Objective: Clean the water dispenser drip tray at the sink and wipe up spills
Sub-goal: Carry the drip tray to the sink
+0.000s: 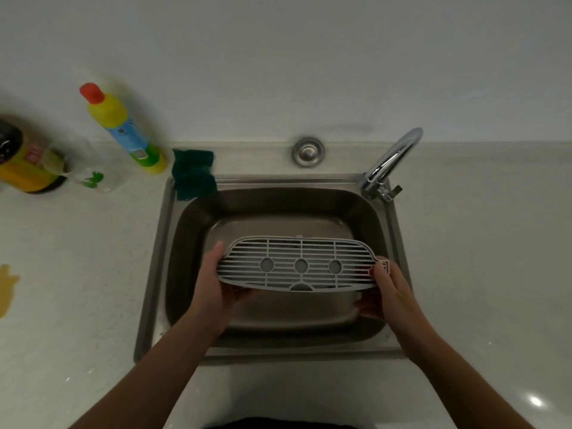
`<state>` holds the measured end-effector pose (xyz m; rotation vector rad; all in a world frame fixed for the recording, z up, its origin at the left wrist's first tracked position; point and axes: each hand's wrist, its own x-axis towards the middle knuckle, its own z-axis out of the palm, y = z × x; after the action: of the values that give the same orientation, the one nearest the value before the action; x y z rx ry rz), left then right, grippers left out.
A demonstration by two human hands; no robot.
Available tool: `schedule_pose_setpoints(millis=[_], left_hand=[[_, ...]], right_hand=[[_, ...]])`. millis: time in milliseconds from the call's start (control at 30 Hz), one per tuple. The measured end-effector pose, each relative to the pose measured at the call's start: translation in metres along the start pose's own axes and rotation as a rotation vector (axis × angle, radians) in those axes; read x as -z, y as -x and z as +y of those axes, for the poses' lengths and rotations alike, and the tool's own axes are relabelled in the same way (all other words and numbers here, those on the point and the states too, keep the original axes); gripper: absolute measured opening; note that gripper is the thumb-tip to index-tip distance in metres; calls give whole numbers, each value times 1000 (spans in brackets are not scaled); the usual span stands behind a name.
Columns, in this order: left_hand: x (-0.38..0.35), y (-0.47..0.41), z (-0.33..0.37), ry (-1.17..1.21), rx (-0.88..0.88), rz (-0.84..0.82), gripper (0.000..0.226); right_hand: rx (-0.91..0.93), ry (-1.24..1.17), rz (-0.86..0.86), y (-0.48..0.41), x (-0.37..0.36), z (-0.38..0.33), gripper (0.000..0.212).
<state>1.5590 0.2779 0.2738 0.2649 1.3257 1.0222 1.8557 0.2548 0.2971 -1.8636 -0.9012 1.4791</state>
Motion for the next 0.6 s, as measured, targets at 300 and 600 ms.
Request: schedule_pose_setpoints(millis=[300,600], left_hand=[[-2,-52,4,23,64,34,48],[-1,-81,3,-26,35,27,51]], right_hand=[[714,918,151,-22,-31,-46,27],[793,1232,-141,-66,-86,-54,39]])
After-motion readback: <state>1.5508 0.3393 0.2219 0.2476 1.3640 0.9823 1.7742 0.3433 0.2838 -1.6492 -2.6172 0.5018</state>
